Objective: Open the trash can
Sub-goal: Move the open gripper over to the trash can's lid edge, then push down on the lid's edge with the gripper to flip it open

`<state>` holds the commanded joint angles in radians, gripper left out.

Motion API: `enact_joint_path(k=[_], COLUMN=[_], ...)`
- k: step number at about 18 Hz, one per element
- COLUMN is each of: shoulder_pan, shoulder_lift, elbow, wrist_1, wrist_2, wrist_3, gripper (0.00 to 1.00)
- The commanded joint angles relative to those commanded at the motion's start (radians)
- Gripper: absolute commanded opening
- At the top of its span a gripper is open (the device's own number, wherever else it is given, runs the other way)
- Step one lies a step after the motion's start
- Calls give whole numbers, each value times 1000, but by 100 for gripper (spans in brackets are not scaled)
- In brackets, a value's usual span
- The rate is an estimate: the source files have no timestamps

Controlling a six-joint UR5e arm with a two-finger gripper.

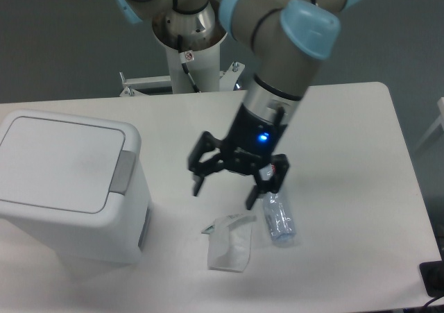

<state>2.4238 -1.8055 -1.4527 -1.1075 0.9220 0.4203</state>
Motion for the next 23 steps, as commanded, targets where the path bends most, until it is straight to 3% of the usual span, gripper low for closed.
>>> enact_joint_path(k=[8,14,23], shoulder_pan=[-25,-38,-49], shoulder_lift=[60,54,43], elbow=[-98,-107,-120], wrist_1=[8,46,54], wrist_2=[8,9,12], wrist_3=[6,0,5], gripper=[100,100,100])
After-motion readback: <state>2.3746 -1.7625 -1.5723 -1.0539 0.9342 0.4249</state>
